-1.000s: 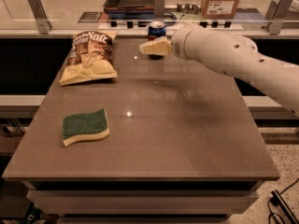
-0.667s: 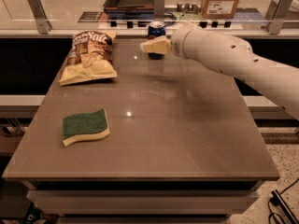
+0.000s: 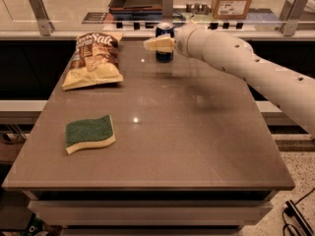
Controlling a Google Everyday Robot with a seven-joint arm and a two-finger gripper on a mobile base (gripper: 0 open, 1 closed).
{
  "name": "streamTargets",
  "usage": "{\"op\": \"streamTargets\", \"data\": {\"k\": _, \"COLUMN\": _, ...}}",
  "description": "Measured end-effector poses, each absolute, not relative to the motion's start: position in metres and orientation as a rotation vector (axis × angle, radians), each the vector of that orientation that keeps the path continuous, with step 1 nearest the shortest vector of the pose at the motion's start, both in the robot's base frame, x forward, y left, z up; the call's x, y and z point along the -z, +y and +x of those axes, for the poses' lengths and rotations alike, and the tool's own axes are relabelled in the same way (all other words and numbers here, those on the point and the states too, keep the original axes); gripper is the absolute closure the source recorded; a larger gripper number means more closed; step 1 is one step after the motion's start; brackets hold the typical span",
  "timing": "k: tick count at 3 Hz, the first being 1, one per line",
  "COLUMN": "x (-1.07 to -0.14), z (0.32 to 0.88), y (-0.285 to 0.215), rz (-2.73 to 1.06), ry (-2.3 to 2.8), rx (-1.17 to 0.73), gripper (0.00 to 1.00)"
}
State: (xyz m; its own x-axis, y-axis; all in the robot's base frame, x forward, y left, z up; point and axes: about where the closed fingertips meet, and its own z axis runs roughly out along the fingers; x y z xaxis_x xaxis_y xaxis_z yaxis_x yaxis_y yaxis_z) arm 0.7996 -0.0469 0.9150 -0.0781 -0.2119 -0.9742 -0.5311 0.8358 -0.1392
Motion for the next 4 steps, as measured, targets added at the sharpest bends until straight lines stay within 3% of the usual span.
{"op": "streamTargets", "data": {"k": 2, "x": -0.918, "z": 0.824, "y": -0.030, "rz": -0.594, "ry": 1.627, "rx": -0.348, "gripper": 0.00}}
{"op": "streamTargets", "data": {"k": 4, "x": -0.917, "z": 0.824, "y": -0.026, "rz": -0.597, "ry": 1.626, "rx": -0.351, "gripper": 0.41}}
